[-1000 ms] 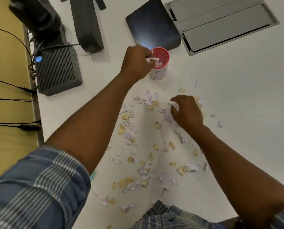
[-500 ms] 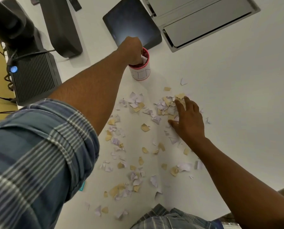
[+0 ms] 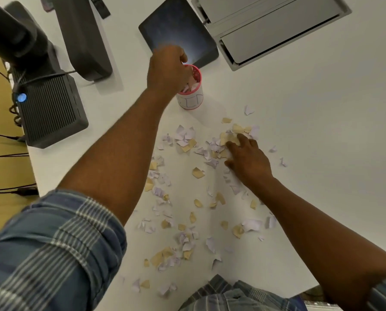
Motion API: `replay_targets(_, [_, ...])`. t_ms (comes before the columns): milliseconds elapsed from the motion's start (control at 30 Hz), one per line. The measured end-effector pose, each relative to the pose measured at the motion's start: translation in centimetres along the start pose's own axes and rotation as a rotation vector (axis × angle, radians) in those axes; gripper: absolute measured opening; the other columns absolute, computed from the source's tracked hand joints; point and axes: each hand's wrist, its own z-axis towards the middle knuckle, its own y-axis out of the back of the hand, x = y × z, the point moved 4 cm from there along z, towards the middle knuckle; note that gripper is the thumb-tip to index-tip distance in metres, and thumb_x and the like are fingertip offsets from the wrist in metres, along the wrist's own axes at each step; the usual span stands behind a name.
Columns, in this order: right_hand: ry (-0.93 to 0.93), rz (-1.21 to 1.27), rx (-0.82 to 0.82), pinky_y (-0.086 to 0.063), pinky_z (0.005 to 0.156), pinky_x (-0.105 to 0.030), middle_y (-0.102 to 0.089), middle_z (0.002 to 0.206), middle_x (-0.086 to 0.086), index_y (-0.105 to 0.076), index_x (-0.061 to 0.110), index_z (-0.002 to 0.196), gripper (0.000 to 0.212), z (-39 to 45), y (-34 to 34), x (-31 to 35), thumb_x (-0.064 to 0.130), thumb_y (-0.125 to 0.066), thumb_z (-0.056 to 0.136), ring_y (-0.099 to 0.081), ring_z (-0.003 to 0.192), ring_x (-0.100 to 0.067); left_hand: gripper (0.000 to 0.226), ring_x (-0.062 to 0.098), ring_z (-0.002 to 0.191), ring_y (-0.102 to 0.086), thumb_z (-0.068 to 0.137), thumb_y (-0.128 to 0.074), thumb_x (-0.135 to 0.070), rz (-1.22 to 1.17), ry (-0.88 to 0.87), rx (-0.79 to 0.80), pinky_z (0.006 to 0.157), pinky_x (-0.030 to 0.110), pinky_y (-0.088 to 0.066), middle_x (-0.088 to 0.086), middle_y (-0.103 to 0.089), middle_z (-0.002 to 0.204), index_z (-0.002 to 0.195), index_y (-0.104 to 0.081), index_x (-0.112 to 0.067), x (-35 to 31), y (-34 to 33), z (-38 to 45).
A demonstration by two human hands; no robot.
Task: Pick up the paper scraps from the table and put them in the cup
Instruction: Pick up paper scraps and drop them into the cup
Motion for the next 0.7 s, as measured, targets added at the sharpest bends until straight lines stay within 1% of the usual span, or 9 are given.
replay_targets(100, [0.052,-0.019,0.0,-0.05,0.071,-0.036,-0.044,0.134,-0.009,-0.051,0.018,0.127,0.037,0.0,0.1,0.6,0.025,-0.056,0.092,-0.042,0.118,-0.029,0.029,0.007,0.077,-0.056,0.089,-0.052,-0.04,-0.071,0.055,-0.229,0.065,0.018,-0.041,0.001,-0.071,0.092,0.097,-0.068,-0.016,0.8,0.5,-4.1])
replay_targets(200, [0.097,-0.053,-0.013,-0.049,0.06,-0.034,-0.049,0.125,-0.01,-0.057,0.014,0.116,0.025,-0.2,0.0,1.1,0.014,-0.055,0.091,-0.047,0.109,-0.029,0.035,0.015,0.075,-0.063,0.09,-0.049,-0.047,-0.112,0.118,-0.308,0.065,0.023,-0.046,0.001,-0.07,0.087,0.098,-0.067,-0.018,2.8,-1.0,-8.0])
replay_targets(267, [0.119,-0.061,-0.034,-0.049,0.058,-0.034,-0.052,0.119,-0.011,-0.059,0.011,0.11,0.022,-0.6,-0.3,1.4,0.007,-0.056,0.089,-0.051,0.101,-0.028,0.037,0.02,0.084,-0.065,0.09,-0.05,-0.046,-0.099,0.136,-0.233,0.071,0.03,-0.05,0.004,-0.069,0.096,0.107,-0.065,-0.017,4.4,-3.0,-10.0])
replay_targets(333, [0.135,-0.052,-0.052,-0.05,0.058,-0.033,-0.055,0.113,-0.011,-0.06,0.009,0.106,0.02,-1.1,-0.5,1.6,0.004,-0.058,0.087,-0.054,0.095,-0.028,0.044,0.026,0.104,-0.06,0.089,-0.052,-0.043,-0.037,0.108,-0.008,0.083,0.037,-0.05,0.008,-0.061,0.118,0.124,-0.056,-0.017,5.8,-5.6,-11.2])
replay_targets(400, [0.155,-0.042,-0.079,-0.048,0.054,-0.032,-0.057,0.103,-0.01,-0.06,0.009,0.102,0.017,-1.6,-0.6,1.8,0.003,-0.059,0.087,-0.055,0.085,-0.027,0.06,0.032,0.127,-0.043,0.087,-0.057,-0.045,0.011,0.043,0.28,0.099,0.044,-0.043,0.012,-0.041,0.142,0.139,-0.041,-0.021,6.6,-7.9,-12.1])
replay_targets(467, [0.174,-0.033,-0.105,-0.044,0.05,-0.03,-0.056,0.093,-0.008,-0.059,0.01,0.101,0.016,-2.1,-0.6,2.0,0.004,-0.061,0.086,-0.055,0.077,-0.024,0.07,0.035,0.138,-0.024,0.085,-0.06,-0.048,0.065,-0.024,0.462,0.108,0.049,-0.033,0.012,-0.022,0.154,0.145,-0.032,-0.026,6.8,-9.5,-12.9])
replay_targets(533, [0.195,-0.019,-0.121,-0.045,0.05,-0.029,-0.057,0.092,-0.007,-0.059,0.011,0.104,0.019,-2.5,-0.6,2.2,0.005,-0.061,0.086,-0.056,0.075,-0.024,0.069,0.034,0.14,-0.02,0.084,-0.061,-0.049,0.143,-0.079,0.507,0.108,0.05,-0.032,0.011,-0.018,0.155,0.144,-0.032,-0.028,6.7,-10.3,-13.5])
replay_targets(600, [0.206,0.006,-0.139,-0.048,0.053,-0.03,-0.059,0.096,-0.006,-0.059,0.011,0.107,0.02,-3.0,-0.3,2.5,0.006,-0.059,0.088,-0.059,0.077,-0.024,0.06,0.034,0.132,-0.03,0.086,-0.061,-0.041,0.194,-0.123,0.459,0.1,0.048,-0.04,0.012,-0.028,0.149,0.14,-0.04,-0.025,6.5,-10.6,-13.9])
replay_targets(700, [0.216,0.06,-0.179,-0.054,0.063,-0.034,-0.065,0.101,-0.008,-0.063,0.01,0.109,0.02,-3.3,0.4,3.0,0.007,-0.06,0.089,-0.063,0.082,-0.027,0.034,0.032,0.11,-0.048,0.09,-0.056,-0.016,0.154,-0.167,0.329,0.081,0.044,-0.051,0.014,-0.048,0.128,0.123,-0.057,-0.012,6.3,-10.4,-14.4])
